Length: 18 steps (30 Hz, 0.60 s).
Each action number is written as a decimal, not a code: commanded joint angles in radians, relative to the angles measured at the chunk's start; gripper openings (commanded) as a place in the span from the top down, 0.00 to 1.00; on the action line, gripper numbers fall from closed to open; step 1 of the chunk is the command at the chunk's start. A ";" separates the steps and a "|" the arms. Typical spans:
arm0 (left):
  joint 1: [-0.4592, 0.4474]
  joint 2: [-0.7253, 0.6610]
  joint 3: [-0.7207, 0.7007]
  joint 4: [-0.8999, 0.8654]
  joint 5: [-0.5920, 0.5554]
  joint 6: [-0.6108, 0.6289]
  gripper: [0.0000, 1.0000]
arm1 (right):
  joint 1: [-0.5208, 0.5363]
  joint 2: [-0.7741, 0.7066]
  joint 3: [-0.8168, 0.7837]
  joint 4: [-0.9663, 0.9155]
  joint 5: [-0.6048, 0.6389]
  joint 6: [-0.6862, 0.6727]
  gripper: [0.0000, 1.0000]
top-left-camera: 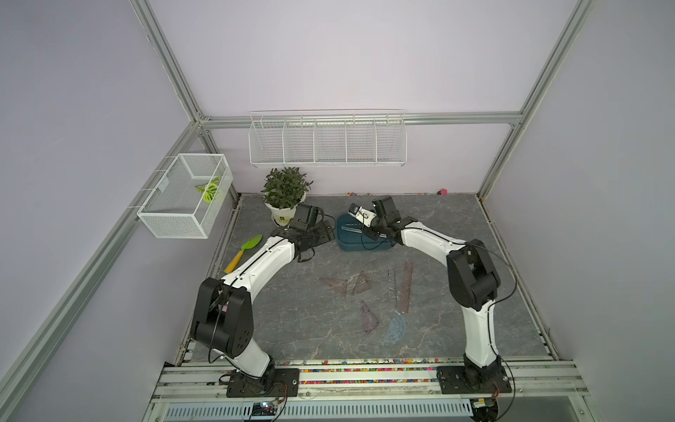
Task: Put the scattered rulers into the storage box
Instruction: Place the ruler in the storage box, then pick up the ruler from the center of the board.
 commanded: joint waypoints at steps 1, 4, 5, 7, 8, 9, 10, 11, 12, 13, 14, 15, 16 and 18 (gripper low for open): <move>-0.072 0.044 0.040 0.024 0.132 0.020 0.21 | 0.007 -0.196 0.012 -0.238 0.154 0.450 0.64; -0.132 0.079 0.041 0.037 0.183 0.019 0.26 | -0.001 -0.345 -0.152 -0.332 0.096 0.636 0.70; -0.148 0.090 0.036 0.046 0.200 0.010 0.27 | -0.001 -0.412 -0.253 -0.309 0.061 0.675 0.70; -0.177 0.114 0.037 0.061 0.245 0.000 0.27 | -0.001 -0.527 -0.419 -0.274 0.015 0.759 0.69; -0.194 0.128 0.045 0.058 0.259 0.001 0.28 | -0.002 -0.579 -0.499 -0.256 -0.025 0.791 0.69; -0.211 0.139 0.051 0.057 0.272 0.002 0.29 | -0.001 -0.627 -0.567 -0.239 -0.061 0.804 0.69; -0.225 0.156 0.052 0.061 0.306 0.002 0.29 | -0.001 -0.665 -0.637 -0.225 -0.085 0.824 0.69; -0.236 0.175 0.051 0.076 0.370 -0.007 0.30 | -0.001 -0.708 -0.708 -0.196 -0.119 0.843 0.69; -0.244 0.202 0.047 0.101 0.437 -0.020 0.31 | -0.001 -0.742 -0.779 -0.147 -0.162 0.847 0.70; -0.256 0.226 0.051 0.110 0.470 -0.024 0.32 | -0.001 -0.764 -0.826 -0.108 -0.180 0.854 0.71; -0.272 0.256 0.065 0.101 0.485 -0.024 0.33 | -0.002 -0.783 -0.868 -0.091 -0.189 0.880 0.72; -0.285 0.284 0.080 0.098 0.506 -0.027 0.33 | -0.002 -0.797 -0.897 -0.084 -0.189 0.897 0.75; -0.295 0.302 0.091 0.099 0.524 -0.028 0.33 | -0.003 -0.803 -0.919 -0.072 -0.189 0.901 0.76; -0.301 0.338 0.121 0.096 0.555 -0.024 0.35 | -0.005 -0.804 -0.961 -0.029 -0.211 0.910 0.79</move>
